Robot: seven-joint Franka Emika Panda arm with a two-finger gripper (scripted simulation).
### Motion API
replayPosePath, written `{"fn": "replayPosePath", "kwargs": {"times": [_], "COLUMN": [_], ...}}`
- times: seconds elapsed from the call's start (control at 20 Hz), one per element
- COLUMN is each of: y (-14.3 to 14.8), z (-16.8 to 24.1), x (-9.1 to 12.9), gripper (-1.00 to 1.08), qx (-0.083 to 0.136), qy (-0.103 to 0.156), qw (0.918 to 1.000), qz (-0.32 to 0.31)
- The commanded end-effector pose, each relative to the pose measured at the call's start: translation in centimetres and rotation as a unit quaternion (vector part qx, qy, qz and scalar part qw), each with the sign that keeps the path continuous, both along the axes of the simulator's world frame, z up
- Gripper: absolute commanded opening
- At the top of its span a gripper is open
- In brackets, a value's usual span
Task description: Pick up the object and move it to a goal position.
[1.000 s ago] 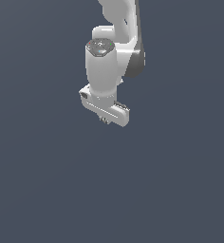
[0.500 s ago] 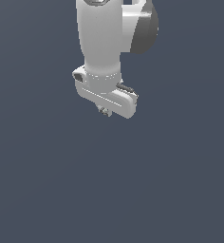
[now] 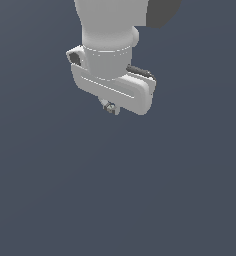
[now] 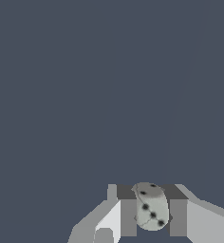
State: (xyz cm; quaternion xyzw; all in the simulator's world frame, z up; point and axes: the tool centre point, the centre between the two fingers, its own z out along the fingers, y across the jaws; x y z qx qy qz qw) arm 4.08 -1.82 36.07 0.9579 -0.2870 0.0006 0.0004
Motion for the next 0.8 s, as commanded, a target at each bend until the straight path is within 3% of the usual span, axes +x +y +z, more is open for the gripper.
{"fn": "replayPosePath", "kwargs": {"times": [0.0,0.75], "y": [0.1,0.3], "z": [1.2,4.0], "x": [0.6,2.0], "gripper": [-1.0,-1.0], "qx": [0.0,0.0], "qy": [0.0,0.0], "qw": [1.0,1.0], "qz": [0.0,0.0]}}
